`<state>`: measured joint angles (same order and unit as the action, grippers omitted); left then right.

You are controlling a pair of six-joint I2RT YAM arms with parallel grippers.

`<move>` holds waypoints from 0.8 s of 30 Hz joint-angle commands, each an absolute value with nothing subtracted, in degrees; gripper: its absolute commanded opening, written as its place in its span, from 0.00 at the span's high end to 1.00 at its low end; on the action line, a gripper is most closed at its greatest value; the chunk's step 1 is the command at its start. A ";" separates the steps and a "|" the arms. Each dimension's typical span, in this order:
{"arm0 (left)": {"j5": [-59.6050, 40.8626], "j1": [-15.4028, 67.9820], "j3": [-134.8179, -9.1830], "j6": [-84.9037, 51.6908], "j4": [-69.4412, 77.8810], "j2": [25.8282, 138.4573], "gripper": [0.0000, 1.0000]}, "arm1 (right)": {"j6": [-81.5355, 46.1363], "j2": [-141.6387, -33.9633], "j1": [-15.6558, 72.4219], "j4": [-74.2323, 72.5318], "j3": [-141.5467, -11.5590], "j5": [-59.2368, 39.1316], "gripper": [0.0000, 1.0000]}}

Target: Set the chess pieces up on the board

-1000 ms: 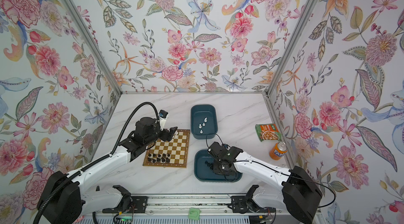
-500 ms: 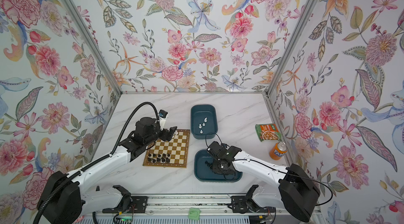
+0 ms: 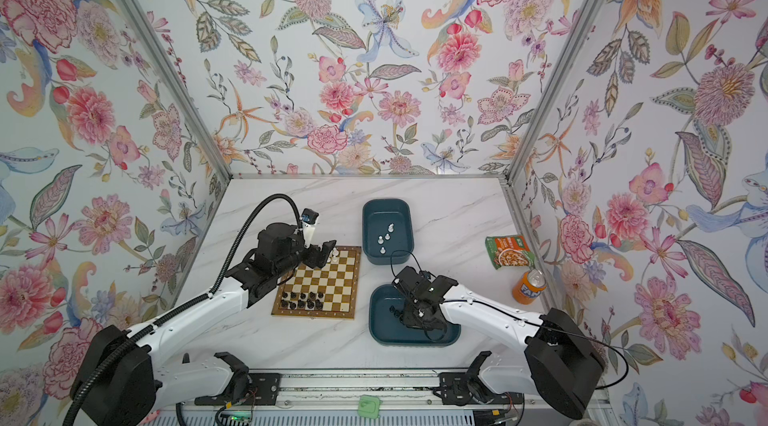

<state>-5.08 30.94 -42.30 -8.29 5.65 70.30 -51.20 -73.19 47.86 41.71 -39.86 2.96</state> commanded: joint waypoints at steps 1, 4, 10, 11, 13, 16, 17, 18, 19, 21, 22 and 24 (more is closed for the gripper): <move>-3.83 31.62 -44.12 -7.91 5.72 70.22 0.13 | -50.46 -73.65 47.47 42.02 -40.96 2.96 0.82; -3.83 31.59 -44.03 -7.91 5.87 70.14 0.13 | -50.56 -73.57 47.45 42.03 -40.71 2.67 0.83; -3.70 31.64 -43.78 -8.00 5.84 69.92 0.14 | -50.75 -73.04 47.54 42.10 -40.08 2.54 0.85; -3.65 31.72 -43.73 -8.00 5.93 69.79 0.13 | -50.73 -72.88 47.53 42.10 -39.99 2.62 0.85; -3.65 31.64 -43.68 -8.00 5.81 69.74 0.13 | -50.76 -72.73 47.49 42.12 -39.97 2.64 0.85; -3.58 31.62 -43.59 -8.00 5.65 69.52 0.13 | -50.80 -72.50 47.53 42.10 -39.86 2.64 0.82; -3.52 31.64 -43.51 -8.00 5.58 69.39 0.13 | -50.87 -72.43 47.54 42.10 -39.81 2.64 0.82; -3.60 31.69 -43.42 -8.00 5.54 69.27 0.13 | -50.81 -72.40 47.49 42.13 -39.81 2.71 0.81; -3.51 31.64 -43.34 -8.00 5.54 69.11 0.13 | -50.87 -72.25 47.55 42.18 -39.73 2.64 0.81; -3.40 31.66 -43.09 -8.08 5.53 68.82 0.13 | -50.97 -72.07 47.54 42.30 -39.59 2.77 0.80; -3.28 31.70 -42.98 -8.09 5.54 68.67 0.13 | -50.98 -71.95 47.55 42.27 -39.55 2.74 0.80; -3.31 31.71 -42.74 -8.09 5.54 68.41 0.13 | -51.13 -71.70 47.56 42.28 -39.33 2.73 0.80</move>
<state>-4.40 30.98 -42.30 -8.32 5.65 69.84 -51.20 -72.79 47.86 41.69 -39.79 2.35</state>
